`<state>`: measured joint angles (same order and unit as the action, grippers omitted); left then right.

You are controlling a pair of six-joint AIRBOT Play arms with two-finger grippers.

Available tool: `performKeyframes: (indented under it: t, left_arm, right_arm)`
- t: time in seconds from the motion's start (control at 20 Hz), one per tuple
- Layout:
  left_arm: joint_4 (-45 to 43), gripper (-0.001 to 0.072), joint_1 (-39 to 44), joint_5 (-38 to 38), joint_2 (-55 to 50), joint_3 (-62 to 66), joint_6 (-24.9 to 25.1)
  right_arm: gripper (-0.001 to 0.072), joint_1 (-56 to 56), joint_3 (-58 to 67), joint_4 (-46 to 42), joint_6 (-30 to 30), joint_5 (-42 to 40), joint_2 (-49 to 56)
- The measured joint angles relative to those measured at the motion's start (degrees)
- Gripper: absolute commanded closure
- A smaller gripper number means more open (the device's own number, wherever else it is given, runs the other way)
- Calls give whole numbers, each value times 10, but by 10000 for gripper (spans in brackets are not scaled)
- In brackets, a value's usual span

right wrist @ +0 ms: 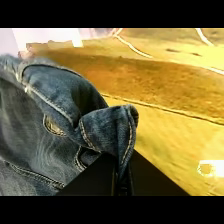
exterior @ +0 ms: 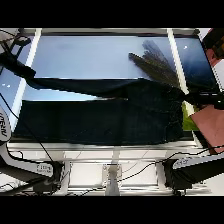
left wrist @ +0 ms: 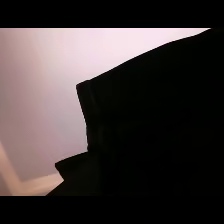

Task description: Fold the clothes and pants, and hang the long-sleeved shirts on hangers.

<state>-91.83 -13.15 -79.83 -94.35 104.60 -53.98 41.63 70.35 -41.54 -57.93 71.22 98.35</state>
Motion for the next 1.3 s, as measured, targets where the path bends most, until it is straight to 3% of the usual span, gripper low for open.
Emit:
performKeyframes:
  t: [0.2,0.35,0.55,0.75,1.0,1.2,1.25,1.3]
  left_arm:
    - [-13,676,-7,117,-9,-1,-28]
    - [-18,674,-10,222,-35,-1,-97]
    - [-21,675,-9,301,-97,-1,-164]
    - [-21,674,3,369,-158,-1,-185]
    - [-20,675,16,521,-195,-2,-197]
    - [-20,674,16,618,-206,-1,-242]
    - [-20,653,15,633,-209,-1,-252]
    - [-21,518,14,641,-211,-1,-257]
  right_arm:
    - [676,0,0,0,0,0,0]
    - [676,0,0,-2,0,-3,0]
    - [675,0,0,-5,0,-4,0]
    - [675,0,0,-7,0,-12,0]
    - [675,0,0,-7,0,-30,0]
    - [675,-10,0,-6,2,-54,0]
    - [675,-16,0,-6,2,-65,0]
    - [675,-24,0,-6,2,-78,0]
